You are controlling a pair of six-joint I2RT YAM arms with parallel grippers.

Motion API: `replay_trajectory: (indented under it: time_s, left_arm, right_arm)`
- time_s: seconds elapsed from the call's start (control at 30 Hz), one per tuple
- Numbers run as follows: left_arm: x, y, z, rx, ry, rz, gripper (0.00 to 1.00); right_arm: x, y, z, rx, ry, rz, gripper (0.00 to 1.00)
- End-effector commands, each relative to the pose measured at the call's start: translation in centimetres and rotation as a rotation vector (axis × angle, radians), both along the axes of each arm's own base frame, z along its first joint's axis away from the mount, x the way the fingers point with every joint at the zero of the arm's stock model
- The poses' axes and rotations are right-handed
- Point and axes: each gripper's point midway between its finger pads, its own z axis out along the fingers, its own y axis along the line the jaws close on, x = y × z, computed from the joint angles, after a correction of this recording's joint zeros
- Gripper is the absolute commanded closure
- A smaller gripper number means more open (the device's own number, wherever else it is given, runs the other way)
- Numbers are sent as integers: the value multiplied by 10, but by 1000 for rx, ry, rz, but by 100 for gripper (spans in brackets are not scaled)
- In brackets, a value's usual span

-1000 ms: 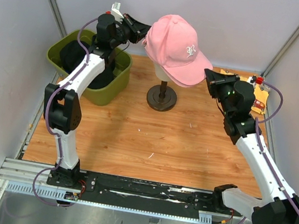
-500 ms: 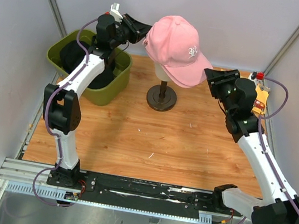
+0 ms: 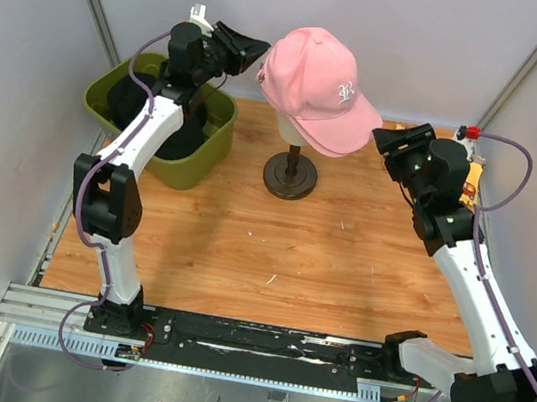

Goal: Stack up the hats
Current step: Stack the hat on the hat, then pick up the hat from the bin.

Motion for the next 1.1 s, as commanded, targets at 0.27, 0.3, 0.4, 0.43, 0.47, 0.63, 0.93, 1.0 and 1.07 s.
replay_trajectory:
  time_s: [0.27,0.3,0.4,0.43,0.47,0.63,0.93,1.0,1.07]
  left_arm:
    - [-38,76,62,48,-65,276,73]
    - [-42,86,64,63,-59,315,72]
    - [-58,116,64,94,-36,436,72]
    - [-64,126,63,104,-25,475,71]
    - [-71,137,60,118,-12,517,70]
    - [-106,177,45,205,47,674,68]
    - [-160,217,1,343,175,808,63]
    - [-169,224,-12,346,198,821,63]
    - [-174,228,-23,345,223,819,64]
  right_arm:
    - [-23,-39,29,-95,-80,-70,46]
    - [-25,-41,30,-108,-84,-74,46]
    - [-31,-48,37,-160,-104,-86,45]
    - [-32,-49,38,-183,-108,-86,45]
    - [-33,-50,38,-205,-107,-83,45]
    - [-32,-52,37,-302,-107,-65,44]
    - [-24,-48,44,-409,-104,-22,44]
    - [-24,-46,43,-413,-103,-15,44]
    - [-26,-43,42,-420,-101,0,44]
